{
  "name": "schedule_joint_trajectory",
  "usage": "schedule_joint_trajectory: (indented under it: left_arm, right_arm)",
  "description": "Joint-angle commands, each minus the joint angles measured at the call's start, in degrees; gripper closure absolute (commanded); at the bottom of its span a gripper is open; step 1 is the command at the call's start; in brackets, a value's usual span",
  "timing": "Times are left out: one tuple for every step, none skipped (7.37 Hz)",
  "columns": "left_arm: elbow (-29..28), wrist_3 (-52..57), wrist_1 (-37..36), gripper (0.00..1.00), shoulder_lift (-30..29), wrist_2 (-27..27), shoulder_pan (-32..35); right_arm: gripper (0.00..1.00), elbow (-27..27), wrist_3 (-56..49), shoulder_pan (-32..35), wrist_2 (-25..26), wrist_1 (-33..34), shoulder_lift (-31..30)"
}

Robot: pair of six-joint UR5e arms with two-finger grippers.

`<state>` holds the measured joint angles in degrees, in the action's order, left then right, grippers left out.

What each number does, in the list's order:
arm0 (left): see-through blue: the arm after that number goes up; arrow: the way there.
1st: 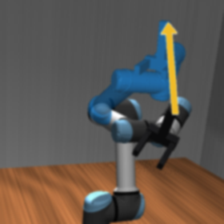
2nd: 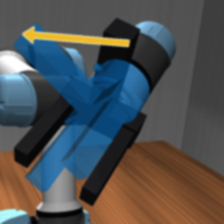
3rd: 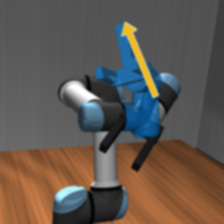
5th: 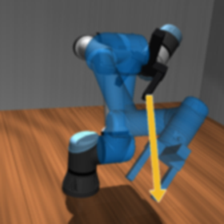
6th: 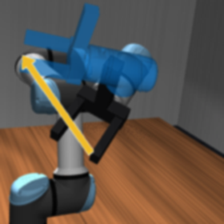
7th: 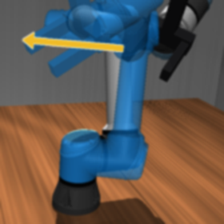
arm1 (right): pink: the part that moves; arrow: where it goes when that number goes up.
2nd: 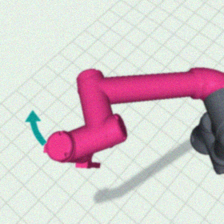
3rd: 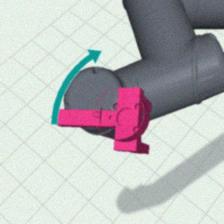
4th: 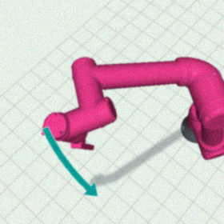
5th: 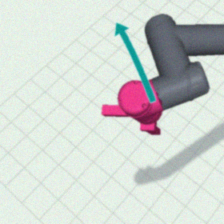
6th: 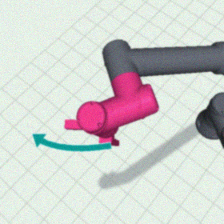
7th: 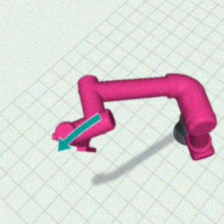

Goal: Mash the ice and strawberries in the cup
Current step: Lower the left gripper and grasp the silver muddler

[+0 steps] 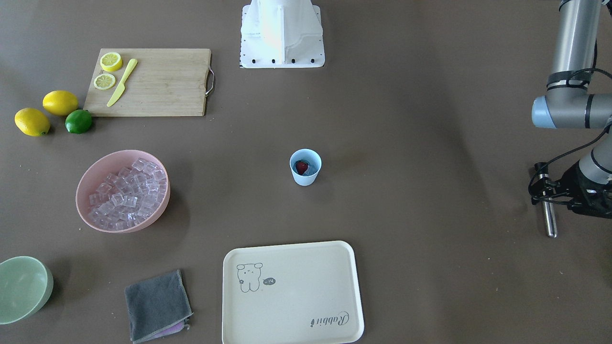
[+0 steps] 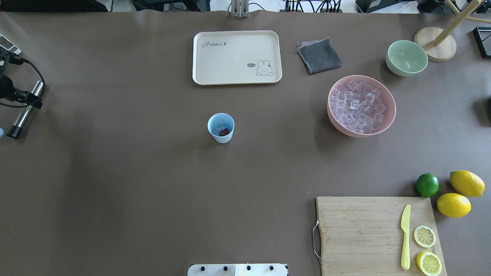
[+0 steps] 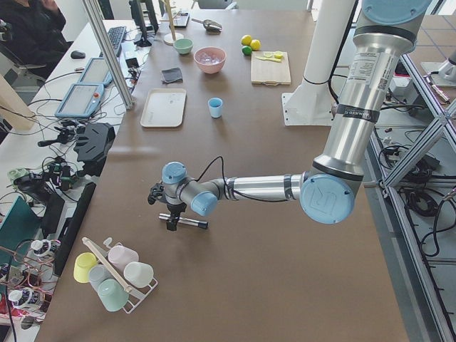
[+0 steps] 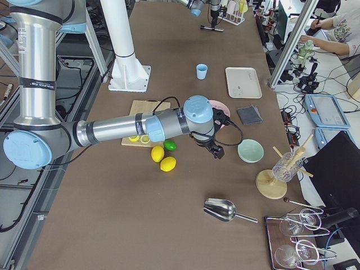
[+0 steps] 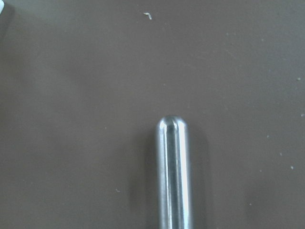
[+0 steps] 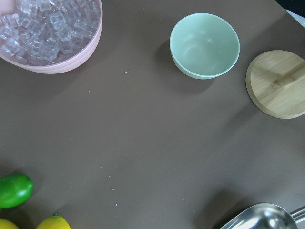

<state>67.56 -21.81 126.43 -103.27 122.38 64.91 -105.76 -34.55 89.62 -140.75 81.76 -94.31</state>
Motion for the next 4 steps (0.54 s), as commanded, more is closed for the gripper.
schedule_joint_trajectory:
  left_arm:
    - [-0.06,-0.16,0.57,0.46,0.61,-0.21,-0.13]
    - [0.20,-0.42,0.66,0.68,0.70,-0.22,-0.22]
    - [0.20,-0.60,0.66,0.84,0.79,0.04,-0.22]
    - [1.24,-0.60,0.75,1.00,0.79,0.05,-0.14]
  right_arm:
    - [0.01,0.11,-0.07,-0.06,0.12,0.06,-0.09]
    - [0.01,0.03,-0.08,0.02,0.04,-0.02,-0.52]
    - [0.01,0.03,-0.08,-0.06,-0.05,-0.03,-0.70]
    - [0.01,-0.15,-0.08,0.02,-0.14,-0.03,-1.40]
